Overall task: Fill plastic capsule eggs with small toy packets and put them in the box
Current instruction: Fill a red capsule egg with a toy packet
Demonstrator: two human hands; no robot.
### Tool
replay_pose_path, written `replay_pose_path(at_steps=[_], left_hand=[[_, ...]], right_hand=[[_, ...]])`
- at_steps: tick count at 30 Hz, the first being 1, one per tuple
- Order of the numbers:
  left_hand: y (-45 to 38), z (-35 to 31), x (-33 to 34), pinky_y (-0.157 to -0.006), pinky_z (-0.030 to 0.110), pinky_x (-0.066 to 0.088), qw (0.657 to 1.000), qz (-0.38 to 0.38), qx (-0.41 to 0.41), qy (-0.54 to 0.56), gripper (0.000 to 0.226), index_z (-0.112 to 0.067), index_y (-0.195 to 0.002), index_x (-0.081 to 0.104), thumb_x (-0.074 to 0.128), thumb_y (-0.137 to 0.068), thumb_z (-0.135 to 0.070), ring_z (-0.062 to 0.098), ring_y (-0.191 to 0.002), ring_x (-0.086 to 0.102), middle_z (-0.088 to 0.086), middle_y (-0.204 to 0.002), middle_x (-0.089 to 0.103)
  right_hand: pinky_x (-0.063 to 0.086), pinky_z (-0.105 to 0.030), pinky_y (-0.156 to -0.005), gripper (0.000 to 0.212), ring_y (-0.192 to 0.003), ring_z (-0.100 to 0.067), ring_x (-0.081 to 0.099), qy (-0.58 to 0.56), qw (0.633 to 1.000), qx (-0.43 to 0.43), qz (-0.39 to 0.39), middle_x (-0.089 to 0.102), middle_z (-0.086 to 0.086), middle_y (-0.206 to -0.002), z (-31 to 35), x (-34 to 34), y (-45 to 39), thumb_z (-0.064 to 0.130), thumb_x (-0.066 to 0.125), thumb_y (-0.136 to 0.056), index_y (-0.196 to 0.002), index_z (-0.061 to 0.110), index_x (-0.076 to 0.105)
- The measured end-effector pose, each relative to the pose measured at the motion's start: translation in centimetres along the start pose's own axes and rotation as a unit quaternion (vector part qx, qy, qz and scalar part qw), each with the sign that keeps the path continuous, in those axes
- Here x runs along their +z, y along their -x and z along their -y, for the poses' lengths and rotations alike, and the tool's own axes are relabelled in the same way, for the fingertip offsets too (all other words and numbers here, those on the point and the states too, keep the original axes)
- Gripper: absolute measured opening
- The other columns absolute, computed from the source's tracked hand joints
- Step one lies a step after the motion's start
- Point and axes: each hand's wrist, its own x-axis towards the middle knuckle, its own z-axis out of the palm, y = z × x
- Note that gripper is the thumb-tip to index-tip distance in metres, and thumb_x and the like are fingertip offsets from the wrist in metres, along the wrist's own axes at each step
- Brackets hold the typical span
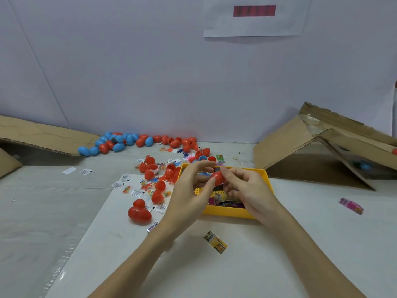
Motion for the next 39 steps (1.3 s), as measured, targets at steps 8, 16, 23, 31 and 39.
replay_pose_path(at_steps=[8,16,23,31,39], left_hand=[[-0.1,0.5,-0.3,-0.089,0.030,0.059,1.000,-0.018,-0.004,-0.020,0.027,-0.021,-0.123,0.069,0.070,-0.096,-0.016,0.007,-0.103,0.070,-0.010,-0.115,0.071],[-0.4,1.3,-0.7,-0.086,0.028,0.060,0.999,-0.016,-0.011,-0.032,0.033,-0.025,-0.124,0.065,0.074,-0.093,-0.016,0.009,-0.102,0.070,-0.009,-0.115,0.071],[-0.6,1.8,-1.0,-0.085,0.020,0.058,0.999,-0.033,-0.019,-0.038,0.037,-0.029,-0.122,0.064,0.076,-0.091,-0.011,0.003,-0.102,0.070,-0.013,-0.116,0.071],[-0.6,1.9,-1.0,-0.084,0.023,0.060,0.999,-0.029,-0.027,-0.038,0.037,-0.030,-0.120,0.066,0.078,-0.089,-0.014,0.002,-0.100,0.070,-0.013,-0.113,0.070],[-0.6,1.9,-1.0,-0.082,0.031,0.063,0.999,-0.027,-0.034,-0.031,0.031,-0.029,-0.119,0.067,0.076,-0.091,-0.020,0.007,-0.101,0.070,-0.010,-0.114,0.071]], right_hand=[[0.056,-0.025,-0.067,0.038,-0.077,-0.015,0.069,-0.020,0.999,-0.008,0.027,0.075,-0.006,-0.089,-0.1,-0.2,0.0,0.045,0.070,-0.088,-0.111,0.015,0.075],[0.056,-0.021,-0.068,0.013,-0.080,-0.011,0.071,0.084,0.993,-0.074,-0.025,0.077,0.000,-0.088,-0.4,-0.4,-0.3,0.024,0.069,-0.099,-0.109,0.019,0.075],[0.056,-0.025,-0.083,0.017,-0.093,-0.006,0.065,0.495,0.866,-0.062,-0.023,0.073,0.010,-0.102,-0.4,-1.3,0.5,0.029,0.080,-0.090,-0.107,0.026,0.078],[0.050,-0.016,-0.068,0.003,-0.080,-0.007,0.063,0.471,0.881,-0.042,-0.022,0.070,0.008,-0.088,-0.4,-1.5,0.4,0.024,0.075,-0.095,-0.095,0.027,0.074],[0.052,-0.015,-0.069,0.009,-0.086,-0.005,0.067,0.408,0.905,-0.083,-0.090,0.074,0.009,-0.091,0.3,-1.6,0.6,0.030,0.076,-0.094,-0.092,0.021,0.079]])
